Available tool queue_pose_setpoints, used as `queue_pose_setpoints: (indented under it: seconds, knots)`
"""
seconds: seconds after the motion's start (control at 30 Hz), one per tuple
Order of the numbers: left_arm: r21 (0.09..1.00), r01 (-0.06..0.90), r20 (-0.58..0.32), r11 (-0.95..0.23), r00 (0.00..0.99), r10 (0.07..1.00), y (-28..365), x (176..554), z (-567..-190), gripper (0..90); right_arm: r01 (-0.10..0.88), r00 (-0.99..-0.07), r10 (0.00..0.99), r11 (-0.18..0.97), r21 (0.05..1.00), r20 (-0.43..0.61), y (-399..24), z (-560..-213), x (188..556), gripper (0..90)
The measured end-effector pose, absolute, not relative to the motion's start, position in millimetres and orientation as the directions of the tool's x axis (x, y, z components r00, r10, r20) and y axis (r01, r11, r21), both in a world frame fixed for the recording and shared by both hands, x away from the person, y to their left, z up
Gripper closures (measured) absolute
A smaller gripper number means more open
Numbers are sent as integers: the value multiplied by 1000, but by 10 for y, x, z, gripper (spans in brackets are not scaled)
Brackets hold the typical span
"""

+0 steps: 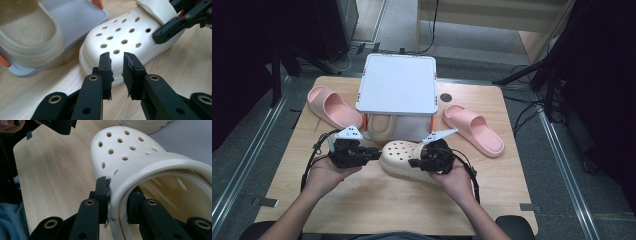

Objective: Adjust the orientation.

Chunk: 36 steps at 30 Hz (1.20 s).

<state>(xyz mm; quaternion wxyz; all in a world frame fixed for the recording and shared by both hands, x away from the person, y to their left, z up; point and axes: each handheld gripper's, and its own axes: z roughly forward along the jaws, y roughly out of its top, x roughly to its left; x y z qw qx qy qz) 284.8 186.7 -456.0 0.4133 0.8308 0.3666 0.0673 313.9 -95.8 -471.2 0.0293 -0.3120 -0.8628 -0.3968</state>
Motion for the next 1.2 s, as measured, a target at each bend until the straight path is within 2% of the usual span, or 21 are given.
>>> queue_pose_setpoints:
  seconds: [0.33,0.37,0.43,0.5,0.6,0.73,0.77,0.8,0.83,0.9,1.07,1.2]
  knots:
    - [714,580,-203,-391,707,678,1840,2922,-4700,771,543,-817,503,505,671,283,-904,-4833,3152,756]
    - [712,580,-201,-395,707,678,1839,2920,-4709,771,539,-820,499,511,670,279,-904,-4836,3147,746]
    - [710,580,-201,-400,711,674,1834,2907,-4718,771,504,-834,499,516,693,235,-905,-4807,3106,618]
    - [710,581,-203,-398,710,674,1835,2893,-4719,772,510,-831,499,511,692,244,-934,-4773,3093,587]
    - [709,580,-197,-401,709,677,1849,2876,-4714,777,504,-834,499,510,697,238,-1020,-4712,3046,591]
    - [713,579,-196,-395,706,681,1865,2865,-4716,792,476,-839,506,502,723,201,-1138,-4640,3000,625]
    - [707,586,-205,-395,705,679,1861,2863,-4731,806,460,-840,509,482,746,188,-1241,-4597,2995,695]
    - [707,586,-205,-395,705,679,1861,2863,-4731,816,460,-840,509,482,746,188,-1241,-4597,2995,695]
    - [698,589,-205,-407,709,675,1839,2854,-4752,825,466,-831,519,455,759,199,-1316,-4572,3025,774]
    - [691,594,-209,-411,709,673,1817,2846,-4768,831,478,-821,528,425,768,219,-1376,-4563,3076,822]
    - [685,603,-213,-410,703,678,1785,2848,-4817,832,484,-797,571,410,773,197,-1472,-4568,3262,875]
    - [672,610,-213,-421,703,678,1768,2857,-4872,828,544,-760,597,368,754,257,-1515,-4668,3522,900]
